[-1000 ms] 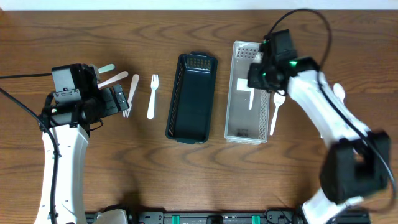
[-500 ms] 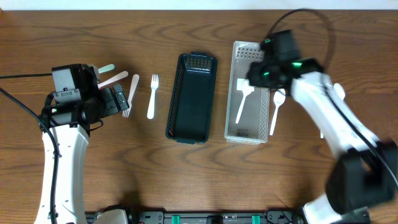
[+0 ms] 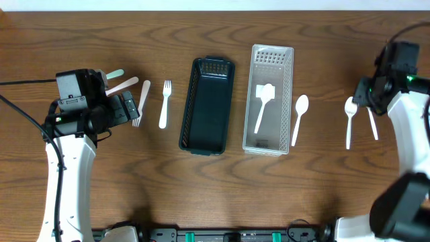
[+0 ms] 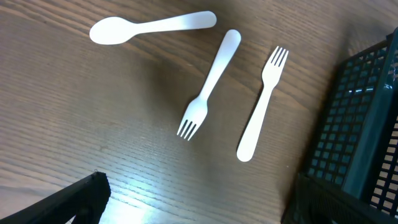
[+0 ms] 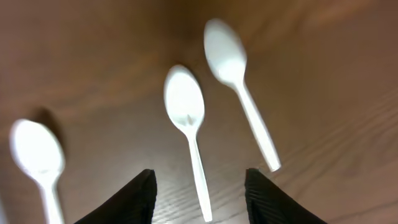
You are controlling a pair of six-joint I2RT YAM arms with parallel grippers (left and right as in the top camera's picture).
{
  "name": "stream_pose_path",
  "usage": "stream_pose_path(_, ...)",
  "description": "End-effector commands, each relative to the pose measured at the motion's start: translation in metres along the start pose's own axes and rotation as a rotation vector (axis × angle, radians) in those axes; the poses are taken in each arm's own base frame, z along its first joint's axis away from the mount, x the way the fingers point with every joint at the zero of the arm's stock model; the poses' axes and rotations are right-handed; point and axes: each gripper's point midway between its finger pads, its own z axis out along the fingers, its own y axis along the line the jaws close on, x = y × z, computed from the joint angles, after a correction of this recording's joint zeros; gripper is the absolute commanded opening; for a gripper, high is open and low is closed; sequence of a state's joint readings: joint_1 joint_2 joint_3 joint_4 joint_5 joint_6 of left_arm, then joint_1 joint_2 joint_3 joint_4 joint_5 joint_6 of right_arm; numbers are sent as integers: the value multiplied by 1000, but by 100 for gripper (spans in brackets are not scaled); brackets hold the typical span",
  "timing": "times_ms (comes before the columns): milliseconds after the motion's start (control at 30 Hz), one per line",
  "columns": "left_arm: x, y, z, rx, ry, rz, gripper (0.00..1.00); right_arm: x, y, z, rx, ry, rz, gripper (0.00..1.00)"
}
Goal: Pack container
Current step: 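Grasp the next white spoon on the right with the right gripper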
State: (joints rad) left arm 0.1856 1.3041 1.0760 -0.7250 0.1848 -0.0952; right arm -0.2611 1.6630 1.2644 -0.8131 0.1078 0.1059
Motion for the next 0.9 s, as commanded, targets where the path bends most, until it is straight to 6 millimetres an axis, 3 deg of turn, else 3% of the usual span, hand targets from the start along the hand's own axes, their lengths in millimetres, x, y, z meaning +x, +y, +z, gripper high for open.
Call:
stream_pose_path(0,-6,-1,-3,6,-15,19,98,32,3,39,-64,140,18,45)
stream_pose_path(233,-6,-1,-3,6,-15,19,98,58,3,86,-51,265,17,40)
stream_pose_path(500,-6,-1,-3,6,-15,19,98,56,4,103,-50,259,17,39)
stream_pose_path(633,-6,-1,-3,6,-15,19,98,56,4,108,-47,249,18,27)
stream_pose_path(800,-6,-1,-3,6,-15,19,98,59,4,109,-46,263,16,4)
stream_pose_path(867,-6,-1,-3,6,-15,19,98,56,4,104,-48,251,18,1)
